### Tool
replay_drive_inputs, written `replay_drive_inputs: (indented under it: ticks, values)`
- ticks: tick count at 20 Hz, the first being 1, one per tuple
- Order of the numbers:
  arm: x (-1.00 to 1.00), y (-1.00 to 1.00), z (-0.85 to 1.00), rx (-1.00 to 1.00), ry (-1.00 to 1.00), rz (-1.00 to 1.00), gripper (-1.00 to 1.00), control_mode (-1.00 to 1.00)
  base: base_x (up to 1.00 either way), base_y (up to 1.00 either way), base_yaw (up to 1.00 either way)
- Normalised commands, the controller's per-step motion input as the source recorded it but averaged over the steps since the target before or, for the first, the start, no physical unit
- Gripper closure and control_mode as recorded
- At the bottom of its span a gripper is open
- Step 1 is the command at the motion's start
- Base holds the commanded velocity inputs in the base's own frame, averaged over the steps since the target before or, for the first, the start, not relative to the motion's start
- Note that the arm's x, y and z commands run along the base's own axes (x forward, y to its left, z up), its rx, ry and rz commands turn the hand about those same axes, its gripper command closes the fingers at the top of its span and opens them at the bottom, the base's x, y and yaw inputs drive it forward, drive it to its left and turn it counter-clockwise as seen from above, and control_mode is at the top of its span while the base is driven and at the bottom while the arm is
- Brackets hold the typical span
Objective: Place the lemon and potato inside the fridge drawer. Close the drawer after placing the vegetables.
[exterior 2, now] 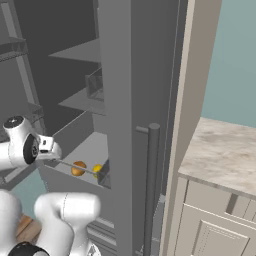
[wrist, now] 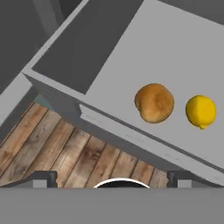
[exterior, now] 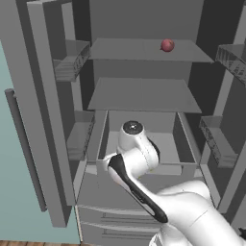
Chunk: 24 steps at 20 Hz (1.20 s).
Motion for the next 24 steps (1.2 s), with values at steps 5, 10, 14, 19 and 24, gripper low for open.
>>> replay_drive_inputs:
  ticks: [5, 10, 14, 19, 24]
  values:
    - [0.16, 0.61, -0.25, -0.03, 0.11, 0.1, -1.0, -1.0, 0.0, 0.0, 0.0]
    - [0.68, 0.05, -0.62, 0.0, 0.19, 0.08, -1.0, -1.0, 0.0, 0.0, 0.0]
    - [0.66, 0.12, -0.68, 0.0, 0.2, 0.07, -1.0, -1.0, 0.0, 0.0, 0.0]
    - [0.68, 0.02, -0.6, 0.0, 0.15, 0.08, -1.0, -1.0, 0.0, 0.0, 0.0]
    - [0.59, 0.0, -0.16, 0.0, 0.0, 0.07, -1.0, -1.0, 0.0, 0.0, 0.0]
